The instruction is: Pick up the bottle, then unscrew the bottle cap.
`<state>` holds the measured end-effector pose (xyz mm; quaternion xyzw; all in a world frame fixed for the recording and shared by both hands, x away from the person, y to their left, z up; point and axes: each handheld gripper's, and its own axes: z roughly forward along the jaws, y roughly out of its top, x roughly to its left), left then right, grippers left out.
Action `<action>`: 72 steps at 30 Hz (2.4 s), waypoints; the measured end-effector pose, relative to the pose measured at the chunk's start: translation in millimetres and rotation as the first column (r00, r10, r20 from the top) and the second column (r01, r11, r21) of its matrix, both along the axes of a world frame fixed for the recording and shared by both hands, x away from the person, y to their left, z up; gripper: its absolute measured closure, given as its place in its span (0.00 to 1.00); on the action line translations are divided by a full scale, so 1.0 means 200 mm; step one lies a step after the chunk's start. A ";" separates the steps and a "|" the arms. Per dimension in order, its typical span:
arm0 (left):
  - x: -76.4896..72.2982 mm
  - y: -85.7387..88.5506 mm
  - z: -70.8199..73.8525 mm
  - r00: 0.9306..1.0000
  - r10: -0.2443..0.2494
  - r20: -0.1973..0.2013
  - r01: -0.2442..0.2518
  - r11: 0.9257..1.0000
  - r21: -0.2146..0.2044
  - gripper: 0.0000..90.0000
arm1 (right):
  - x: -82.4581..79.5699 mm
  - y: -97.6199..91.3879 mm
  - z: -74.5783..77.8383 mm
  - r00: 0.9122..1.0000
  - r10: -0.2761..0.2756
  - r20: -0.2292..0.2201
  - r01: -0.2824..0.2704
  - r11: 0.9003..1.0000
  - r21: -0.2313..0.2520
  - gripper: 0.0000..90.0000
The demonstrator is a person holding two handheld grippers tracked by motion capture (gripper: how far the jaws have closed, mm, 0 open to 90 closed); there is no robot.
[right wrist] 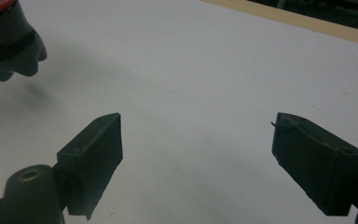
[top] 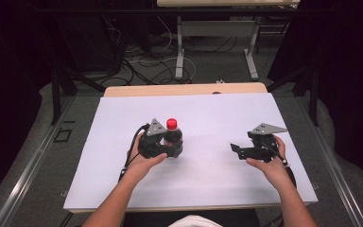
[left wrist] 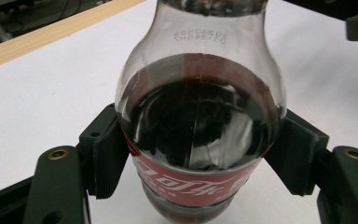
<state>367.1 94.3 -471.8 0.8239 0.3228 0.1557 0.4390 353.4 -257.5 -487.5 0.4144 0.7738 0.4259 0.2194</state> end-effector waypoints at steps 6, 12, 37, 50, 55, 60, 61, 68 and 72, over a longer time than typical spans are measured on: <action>0.01 -0.06 0.02 1.000 -0.017 0.004 0.017 1.000 -0.007 0.33 | 0.01 0.09 0.12 0.998 0.048 0.034 -0.049 0.999 0.002 0.21; 0.03 -0.08 0.01 0.999 -0.030 -0.011 0.030 1.000 0.002 0.33 | 0.05 0.18 0.26 0.994 0.083 0.069 -0.083 0.997 -0.004 0.26; 0.01 -0.08 -0.02 0.999 -0.049 -0.008 0.049 0.999 -0.010 0.33 | 0.13 0.58 0.58 0.953 0.303 -0.005 -0.303 0.953 -0.004 0.40; 0.00 -0.10 -0.04 0.998 -0.061 -0.016 0.061 0.998 0.007 0.33 | 0.14 0.75 0.58 0.950 0.310 -0.034 -0.310 0.951 0.018 0.54; -0.01 -0.11 -0.03 0.998 -0.064 -0.015 0.064 0.998 0.009 0.33 | 0.15 0.81 0.56 0.953 0.299 -0.039 -0.299 0.954 0.006 0.55; -0.01 -0.12 -0.03 0.998 -0.066 -0.001 0.066 0.998 0.004 0.33 | 0.17 0.83 0.54 0.955 0.288 -0.072 -0.289 0.957 -0.006 0.57; -0.01 -0.12 -0.03 0.998 -0.068 -0.001 0.068 0.998 0.005 0.33 | 0.17 0.83 0.54 0.956 0.284 -0.078 -0.285 0.958 -0.007 0.57; -0.01 -0.12 -0.03 0.998 -0.070 0.000 0.070 0.998 0.011 0.33 | 0.18 0.86 0.51 0.953 0.272 -0.135 -0.274 0.962 0.004 0.63; -0.01 -0.12 -0.03 0.997 -0.073 0.001 0.073 0.997 0.013 0.33 | 0.18 0.86 0.50 0.951 0.275 -0.144 -0.278 0.961 -0.002 0.64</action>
